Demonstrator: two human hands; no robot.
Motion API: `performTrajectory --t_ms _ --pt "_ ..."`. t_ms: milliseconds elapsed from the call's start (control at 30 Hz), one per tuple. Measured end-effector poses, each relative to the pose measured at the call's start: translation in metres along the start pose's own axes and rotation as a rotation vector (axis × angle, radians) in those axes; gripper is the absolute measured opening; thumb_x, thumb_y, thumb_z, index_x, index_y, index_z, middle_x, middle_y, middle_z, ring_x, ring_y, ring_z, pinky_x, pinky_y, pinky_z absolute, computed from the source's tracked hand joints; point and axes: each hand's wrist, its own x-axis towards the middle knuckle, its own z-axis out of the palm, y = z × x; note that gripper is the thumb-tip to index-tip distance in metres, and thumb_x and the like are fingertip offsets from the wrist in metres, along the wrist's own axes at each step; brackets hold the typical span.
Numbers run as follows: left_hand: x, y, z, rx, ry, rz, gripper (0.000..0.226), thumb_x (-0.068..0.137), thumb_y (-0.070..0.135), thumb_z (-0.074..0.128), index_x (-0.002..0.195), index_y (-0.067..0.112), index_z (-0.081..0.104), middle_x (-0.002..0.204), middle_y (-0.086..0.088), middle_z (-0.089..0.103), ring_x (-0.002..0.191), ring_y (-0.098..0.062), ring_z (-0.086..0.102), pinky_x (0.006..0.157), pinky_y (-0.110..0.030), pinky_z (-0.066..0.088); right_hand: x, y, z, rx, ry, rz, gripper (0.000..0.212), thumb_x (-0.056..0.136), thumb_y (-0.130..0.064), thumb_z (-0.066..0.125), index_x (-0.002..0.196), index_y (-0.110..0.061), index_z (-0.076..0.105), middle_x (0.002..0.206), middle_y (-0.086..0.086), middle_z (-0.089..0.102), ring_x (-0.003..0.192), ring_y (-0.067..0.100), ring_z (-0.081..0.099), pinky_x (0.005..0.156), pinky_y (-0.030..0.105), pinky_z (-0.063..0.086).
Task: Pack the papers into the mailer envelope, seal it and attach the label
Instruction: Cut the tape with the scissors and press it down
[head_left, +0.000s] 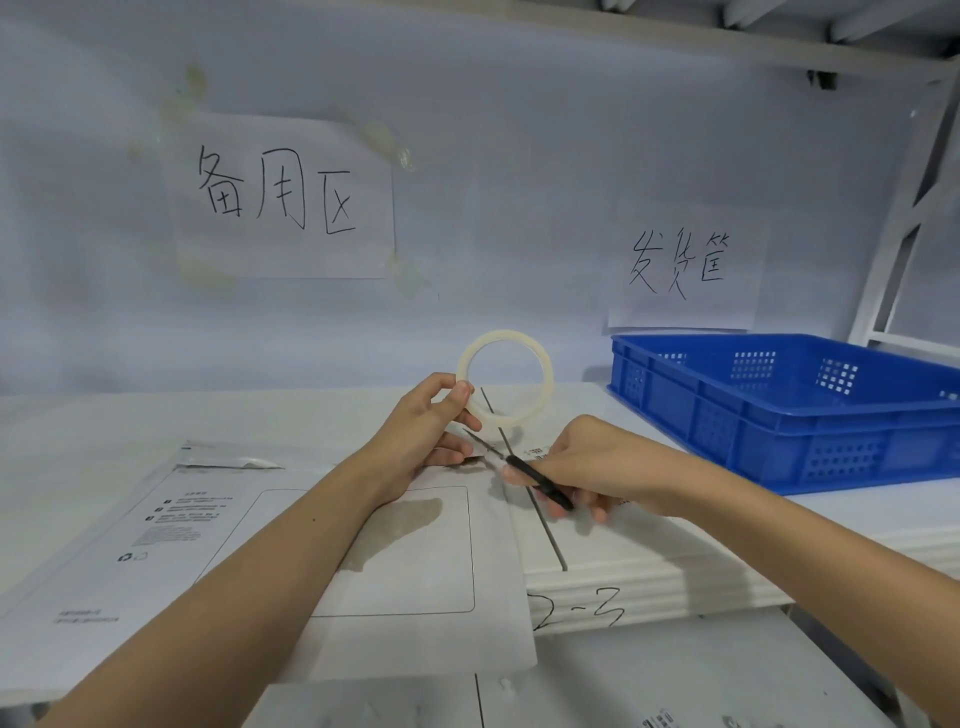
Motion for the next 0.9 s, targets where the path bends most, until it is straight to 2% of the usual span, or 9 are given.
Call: performTrajectory --t_ms 100,233,300,367,467,567,667,767,900 --pt "0.000 0.000 -0.001 -0.029 0.022 -0.002 0.024 0.098 0.038 0.053 0.111 0.018 0.058 0.085 -0.005 0.065 0.053 -0.018 0.060 0.052 -0.025 0.052 -0.012 0.003 -0.014 -0.069 0.003 0.077 0.047 0.082 -0.048 0.072 0.044 -0.020 0.070 0.063 0.007 0.066 0.053 0.021 0.049 0.040 0.017 0.041" --pt "0.001 -0.001 0.001 -0.007 0.008 -0.011 0.022 0.098 0.037 0.052 0.108 0.019 0.058 0.085 -0.006 0.065 0.053 -0.019 0.060 0.054 -0.025 0.053 -0.025 0.013 -0.049 -0.207 0.172 0.148 0.047 0.078 -0.049 0.076 0.048 -0.012 0.070 0.048 -0.001 0.061 0.049 0.020 0.054 0.050 0.021 0.050" --pt "0.001 -0.002 0.003 0.015 -0.006 -0.016 0.020 0.099 0.036 0.051 0.106 0.019 0.057 0.086 -0.007 0.064 0.055 -0.020 0.061 0.055 -0.024 0.054 -0.024 0.019 -0.062 -0.326 0.246 0.177 0.044 0.080 -0.049 0.074 0.061 -0.009 0.073 0.051 -0.003 0.065 0.045 0.016 0.064 0.054 0.022 0.050" --pt "0.001 -0.001 0.004 0.027 -0.011 -0.012 0.019 0.100 0.036 0.050 0.105 0.018 0.056 0.086 -0.007 0.063 0.058 -0.020 0.064 0.056 -0.023 0.054 -0.017 0.027 -0.065 -0.481 0.271 0.198 0.043 0.086 -0.045 0.069 0.070 -0.005 0.063 0.064 0.003 0.067 0.045 0.015 0.067 0.054 0.024 0.045" --pt "0.001 0.000 0.005 0.019 -0.015 -0.005 0.022 0.100 0.035 0.048 0.109 0.016 0.054 0.085 -0.008 0.063 0.066 -0.021 0.070 0.062 -0.024 0.057 0.001 0.038 -0.061 -0.723 0.268 0.204 0.033 0.095 -0.025 0.060 0.070 -0.012 0.043 0.064 0.006 0.057 0.048 0.015 0.062 0.049 0.028 0.040" --pt "0.000 0.000 0.005 0.053 -0.040 -0.002 0.021 0.101 0.037 0.046 0.107 0.018 0.053 0.086 -0.007 0.062 0.071 -0.022 0.072 0.067 -0.024 0.057 0.020 0.043 -0.058 -0.840 0.244 0.257 0.031 0.093 -0.013 0.059 0.070 -0.013 0.037 0.065 0.004 0.051 0.051 0.015 0.047 0.043 0.026 0.034" --pt "-0.001 -0.001 0.007 0.119 -0.076 0.006 0.021 0.102 0.038 0.041 0.107 0.019 0.050 0.089 -0.006 0.060 0.076 -0.021 0.073 0.066 -0.022 0.056 0.033 0.043 -0.054 -0.843 0.224 0.286 0.032 0.091 -0.008 0.058 0.069 -0.013 0.035 0.068 0.003 0.044 0.054 0.015 0.038 0.044 0.025 0.030" --pt "0.001 -0.004 0.010 0.224 -0.081 0.039 0.023 0.104 0.037 0.035 0.109 0.017 0.043 0.092 -0.008 0.057 0.080 -0.022 0.074 0.072 -0.024 0.057 0.036 0.042 -0.048 -0.880 0.338 0.194 0.028 0.093 -0.003 0.047 0.069 -0.011 0.036 0.070 0.003 0.036 0.056 0.014 0.035 0.044 0.024 0.028" --pt "0.006 -0.005 0.009 0.224 -0.041 0.009 0.021 0.103 0.042 0.031 0.106 0.024 0.041 0.096 -0.008 0.056 0.087 -0.029 0.075 0.083 -0.035 0.057 0.034 0.037 -0.038 -0.974 0.400 0.155 0.013 0.092 0.005 0.043 0.089 -0.007 0.047 0.072 0.004 0.034 0.075 0.025 0.046 0.050 0.027 0.033"
